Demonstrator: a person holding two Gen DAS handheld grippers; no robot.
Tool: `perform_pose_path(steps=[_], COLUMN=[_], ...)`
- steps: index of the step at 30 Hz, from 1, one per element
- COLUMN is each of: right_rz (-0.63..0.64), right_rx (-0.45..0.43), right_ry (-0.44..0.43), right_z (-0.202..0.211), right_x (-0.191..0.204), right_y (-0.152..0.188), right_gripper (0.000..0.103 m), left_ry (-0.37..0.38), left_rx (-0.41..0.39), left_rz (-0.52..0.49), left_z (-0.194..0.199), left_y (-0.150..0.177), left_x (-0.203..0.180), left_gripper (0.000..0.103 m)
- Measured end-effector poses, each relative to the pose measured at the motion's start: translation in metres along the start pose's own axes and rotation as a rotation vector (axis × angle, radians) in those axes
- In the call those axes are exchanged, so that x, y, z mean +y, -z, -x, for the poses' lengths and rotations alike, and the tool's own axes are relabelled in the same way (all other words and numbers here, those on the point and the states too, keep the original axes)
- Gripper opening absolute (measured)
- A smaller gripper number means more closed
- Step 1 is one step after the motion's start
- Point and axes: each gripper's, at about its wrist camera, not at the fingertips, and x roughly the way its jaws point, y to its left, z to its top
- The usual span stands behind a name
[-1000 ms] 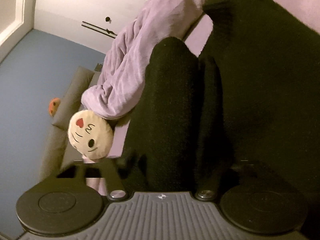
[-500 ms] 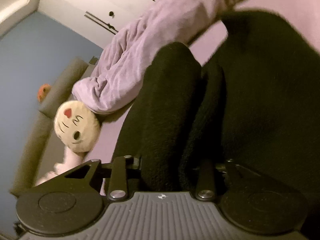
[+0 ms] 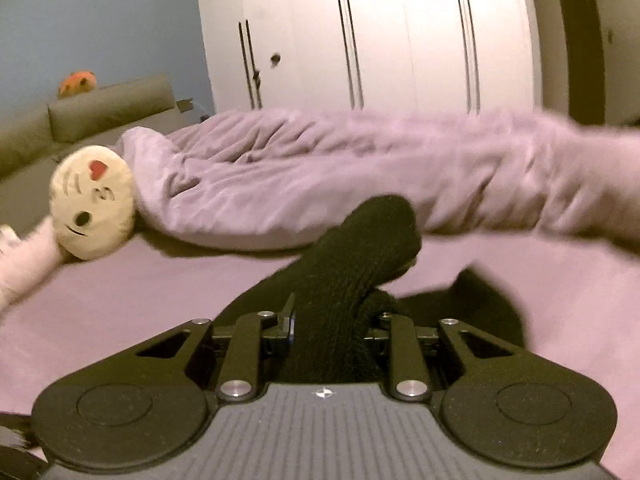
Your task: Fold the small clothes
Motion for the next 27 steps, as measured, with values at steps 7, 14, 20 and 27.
perform_pose_path(steps=[7,14,20,27], right_rz=[0.137,0.054,-0.158,-0.278], right_rx=[-0.023,0.119,0.093,0.205], right_ry=[0.219,0.268,0.205,0.076], right_z=[0.002,-0.042,-0.01,-0.015], right_x=[-0.031,-0.082,-0.109,-0.133], right_y=[0.014,0.078,0.058,0.073], right_gripper=[0.024,0.035,0.066,0.085], left_ry=[-0.01,-0.034,-0.026,0.144], left_rx=[0.004,0.016,-0.015,-0.024], left_rz=[-0.069,-0.048,-0.046,0.055], left_z=[-0.002,-0.009,-0.007,-0.033], left_y=[0.003,-0.002,-0.013,-0.036], left_x=[-0.016,-0.014,-0.011,-0.02], left_gripper=[0.098,0.098,0.098,0.098])
